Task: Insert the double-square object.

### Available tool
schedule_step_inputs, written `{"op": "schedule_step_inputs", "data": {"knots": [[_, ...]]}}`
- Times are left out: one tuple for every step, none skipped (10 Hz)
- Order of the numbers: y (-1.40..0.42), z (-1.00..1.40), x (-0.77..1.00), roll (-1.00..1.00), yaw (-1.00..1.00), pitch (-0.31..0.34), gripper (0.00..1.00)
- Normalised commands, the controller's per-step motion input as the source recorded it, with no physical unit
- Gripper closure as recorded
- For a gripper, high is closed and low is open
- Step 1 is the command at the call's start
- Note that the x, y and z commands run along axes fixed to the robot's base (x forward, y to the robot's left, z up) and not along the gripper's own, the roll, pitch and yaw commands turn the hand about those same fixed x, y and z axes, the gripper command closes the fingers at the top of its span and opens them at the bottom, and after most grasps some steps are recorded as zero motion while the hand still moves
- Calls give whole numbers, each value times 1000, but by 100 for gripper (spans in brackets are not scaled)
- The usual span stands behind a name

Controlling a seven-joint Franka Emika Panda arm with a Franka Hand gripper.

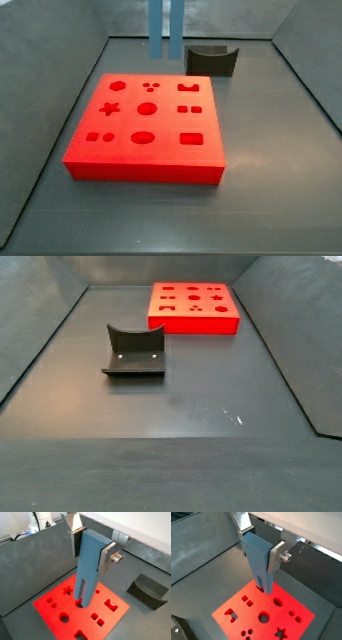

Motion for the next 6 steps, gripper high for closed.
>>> {"op": "schedule_step_inputs", "data": {"knots": [[40,0,-49,-21,9,-16,100],[0,0,0,9,0,0,100],[46,0,0,-17,9,0,100],[46,0,311,334,189,-46,100],[0,377,783,500,209,0,100],[0,346,774,500,200,0,100]]}}
